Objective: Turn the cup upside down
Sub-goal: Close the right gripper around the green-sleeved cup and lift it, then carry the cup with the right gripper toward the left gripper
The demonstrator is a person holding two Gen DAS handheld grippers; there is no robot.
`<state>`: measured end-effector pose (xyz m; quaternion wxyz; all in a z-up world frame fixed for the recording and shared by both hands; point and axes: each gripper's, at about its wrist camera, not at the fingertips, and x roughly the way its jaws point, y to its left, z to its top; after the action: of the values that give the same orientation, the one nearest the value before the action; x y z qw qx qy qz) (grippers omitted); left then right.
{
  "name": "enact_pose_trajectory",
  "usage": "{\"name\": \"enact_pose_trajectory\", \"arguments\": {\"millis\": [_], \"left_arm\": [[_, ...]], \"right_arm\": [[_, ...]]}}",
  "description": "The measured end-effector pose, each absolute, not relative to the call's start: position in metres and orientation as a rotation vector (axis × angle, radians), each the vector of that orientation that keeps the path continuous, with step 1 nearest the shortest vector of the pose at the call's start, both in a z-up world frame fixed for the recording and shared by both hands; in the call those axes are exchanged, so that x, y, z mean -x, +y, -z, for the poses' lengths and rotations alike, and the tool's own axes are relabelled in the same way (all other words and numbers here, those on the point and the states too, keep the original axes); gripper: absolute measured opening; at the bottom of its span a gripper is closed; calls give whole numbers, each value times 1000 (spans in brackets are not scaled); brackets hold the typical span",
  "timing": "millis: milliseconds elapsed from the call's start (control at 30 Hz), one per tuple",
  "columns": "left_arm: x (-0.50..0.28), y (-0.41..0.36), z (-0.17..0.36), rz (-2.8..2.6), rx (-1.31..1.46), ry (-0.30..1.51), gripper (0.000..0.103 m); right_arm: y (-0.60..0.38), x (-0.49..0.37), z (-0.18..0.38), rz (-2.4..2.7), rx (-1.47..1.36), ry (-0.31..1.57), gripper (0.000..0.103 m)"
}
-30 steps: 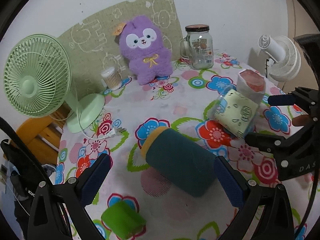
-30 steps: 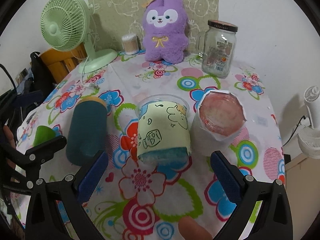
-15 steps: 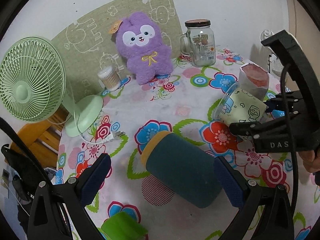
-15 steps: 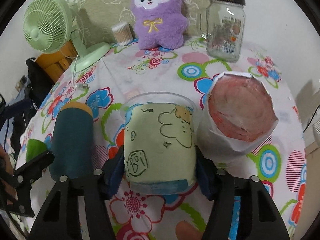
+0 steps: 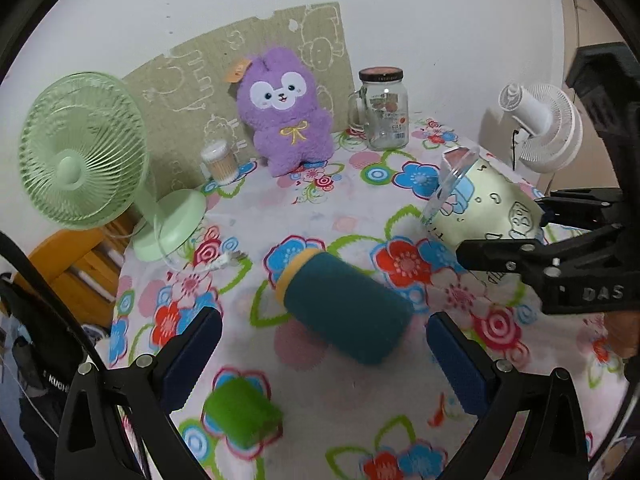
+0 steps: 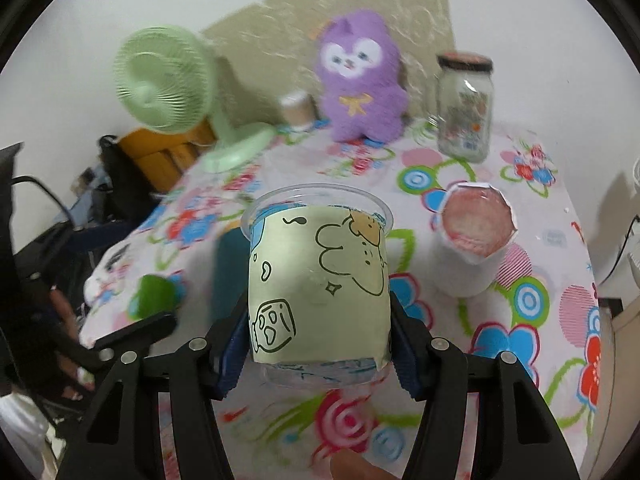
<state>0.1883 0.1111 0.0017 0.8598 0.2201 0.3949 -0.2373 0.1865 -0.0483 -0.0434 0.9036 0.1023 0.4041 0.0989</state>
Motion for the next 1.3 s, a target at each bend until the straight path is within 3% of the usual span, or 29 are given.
{"name": "enact_pose_trajectory", "arguments": {"millis": [600, 1300], "left_arm": [[-81, 194, 25, 486, -482, 917, 103], [-35, 192, 61, 529, -531, 1012, 103]], "right_arm": [[46, -88, 64, -320, -61, 905, 64], [74, -46, 107, -313, 40, 1001, 65]]}}
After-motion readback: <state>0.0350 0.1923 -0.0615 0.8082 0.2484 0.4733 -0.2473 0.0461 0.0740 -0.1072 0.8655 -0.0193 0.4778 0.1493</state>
